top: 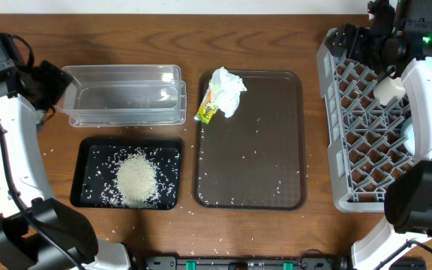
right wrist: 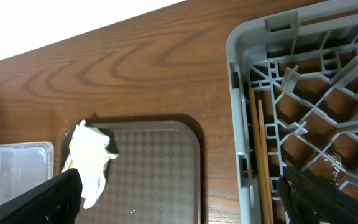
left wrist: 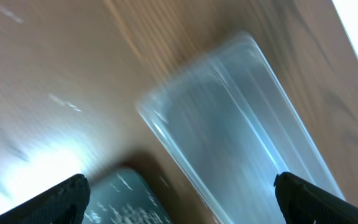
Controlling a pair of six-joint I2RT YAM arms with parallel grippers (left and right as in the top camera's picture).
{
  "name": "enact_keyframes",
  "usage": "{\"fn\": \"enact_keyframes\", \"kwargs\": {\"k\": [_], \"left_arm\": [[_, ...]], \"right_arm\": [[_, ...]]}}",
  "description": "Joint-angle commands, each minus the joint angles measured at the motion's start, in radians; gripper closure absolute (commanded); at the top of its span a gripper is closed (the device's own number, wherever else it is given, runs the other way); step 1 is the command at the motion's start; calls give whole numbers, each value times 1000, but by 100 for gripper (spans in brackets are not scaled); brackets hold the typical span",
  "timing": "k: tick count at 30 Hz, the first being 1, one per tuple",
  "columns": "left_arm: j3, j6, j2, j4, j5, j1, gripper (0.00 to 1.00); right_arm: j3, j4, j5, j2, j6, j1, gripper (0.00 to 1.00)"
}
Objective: Sort waste into correct bins and load items into the dishwasher rack
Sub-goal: 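Move the left gripper right over the tissue on the brown tray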
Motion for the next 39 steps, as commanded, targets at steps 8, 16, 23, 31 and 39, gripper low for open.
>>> {"fn": "enact_keyframes", "kwargs": {"k": [8,16,23,31,39], "left_arm": [[0,324,-13,-13,460,-291,2],[5,362,-12,36,-217,-727,2],[4,474,-5,207,-253,-904,2],[4,455,45,317,-240,-924,2],[4,505,168,357,-38,-924,2]], "right_arm": [[13,-2,-3,-10,10,1,1],[13,-2,-3,-10,10,1,1],[13,-2,-3,-10,10,1,1],[13,-2,-3,-10,10,1,1],[13,-2,-3,-10,10,1,1]]}}
